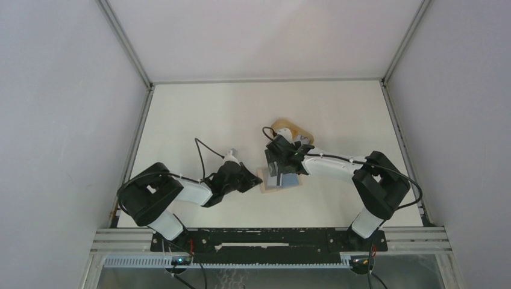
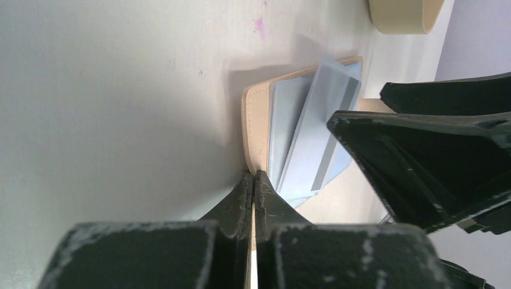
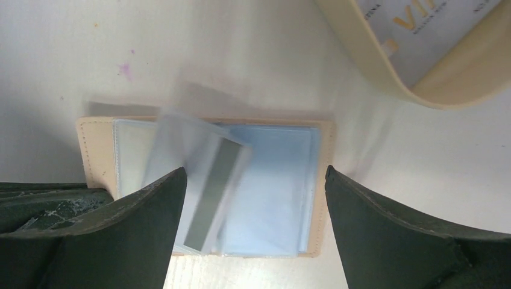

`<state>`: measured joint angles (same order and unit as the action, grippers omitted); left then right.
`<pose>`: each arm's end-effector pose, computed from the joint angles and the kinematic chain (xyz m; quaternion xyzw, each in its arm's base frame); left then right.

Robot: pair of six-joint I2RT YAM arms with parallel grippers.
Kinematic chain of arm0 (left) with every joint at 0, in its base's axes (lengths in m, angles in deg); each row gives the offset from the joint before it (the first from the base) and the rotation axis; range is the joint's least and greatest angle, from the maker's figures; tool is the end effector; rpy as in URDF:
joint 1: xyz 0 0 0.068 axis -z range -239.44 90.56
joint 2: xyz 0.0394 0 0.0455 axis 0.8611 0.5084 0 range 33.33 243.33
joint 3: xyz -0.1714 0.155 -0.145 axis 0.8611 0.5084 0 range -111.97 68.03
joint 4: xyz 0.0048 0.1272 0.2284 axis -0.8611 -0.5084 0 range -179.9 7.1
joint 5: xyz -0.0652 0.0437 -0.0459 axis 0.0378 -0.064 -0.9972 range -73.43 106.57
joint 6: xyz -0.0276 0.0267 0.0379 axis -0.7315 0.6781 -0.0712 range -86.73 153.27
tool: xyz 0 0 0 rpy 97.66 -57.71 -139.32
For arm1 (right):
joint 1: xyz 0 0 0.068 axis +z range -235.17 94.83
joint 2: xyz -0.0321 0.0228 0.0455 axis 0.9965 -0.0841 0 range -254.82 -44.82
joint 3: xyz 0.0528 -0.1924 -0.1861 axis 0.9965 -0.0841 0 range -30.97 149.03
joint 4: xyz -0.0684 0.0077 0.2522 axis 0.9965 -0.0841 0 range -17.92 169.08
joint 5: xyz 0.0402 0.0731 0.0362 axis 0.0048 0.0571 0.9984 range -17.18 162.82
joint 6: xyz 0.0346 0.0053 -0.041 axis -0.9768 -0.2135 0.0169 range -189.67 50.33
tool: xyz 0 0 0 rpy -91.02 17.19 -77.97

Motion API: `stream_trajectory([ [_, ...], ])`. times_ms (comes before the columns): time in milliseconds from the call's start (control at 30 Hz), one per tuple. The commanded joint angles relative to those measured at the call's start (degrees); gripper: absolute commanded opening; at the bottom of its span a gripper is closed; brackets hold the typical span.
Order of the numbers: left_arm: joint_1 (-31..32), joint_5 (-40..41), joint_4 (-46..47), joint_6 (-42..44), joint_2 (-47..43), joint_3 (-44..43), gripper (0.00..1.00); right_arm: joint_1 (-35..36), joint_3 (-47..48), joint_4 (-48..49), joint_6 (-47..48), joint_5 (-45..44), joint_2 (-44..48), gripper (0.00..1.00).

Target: Take the credit cards out of the card holder

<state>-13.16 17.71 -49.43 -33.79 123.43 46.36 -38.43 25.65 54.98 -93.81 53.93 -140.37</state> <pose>0.1776 -0.1847 0.1089 -0.1645 0.8714 -0.3812 0.2612 0.2296 0.2272 0.1731 -0.1505 0.9481 0.0035 0.2800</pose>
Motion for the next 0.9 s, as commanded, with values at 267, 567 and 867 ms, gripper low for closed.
stream_trajectory([
  [267, 0.5, -0.3, -3.7, 0.8, 1.3, 2.5, 0.00, -6.0, -3.9, 12.0, 3.8, 32.2, 10.9, 0.95],
  [567, 0.5, -0.6, -3.3, 0.7, 2.0, 2.1, 0.00, -13.6, -14.1, 27.3, -5.0, 51.6, 7.9, 0.86],
  [867, 0.5, -0.7, -3.0, 0.7, 2.9, 2.0, 0.00, -14.1, -17.6, 34.0, -9.7, 54.3, 2.6, 0.82],
])
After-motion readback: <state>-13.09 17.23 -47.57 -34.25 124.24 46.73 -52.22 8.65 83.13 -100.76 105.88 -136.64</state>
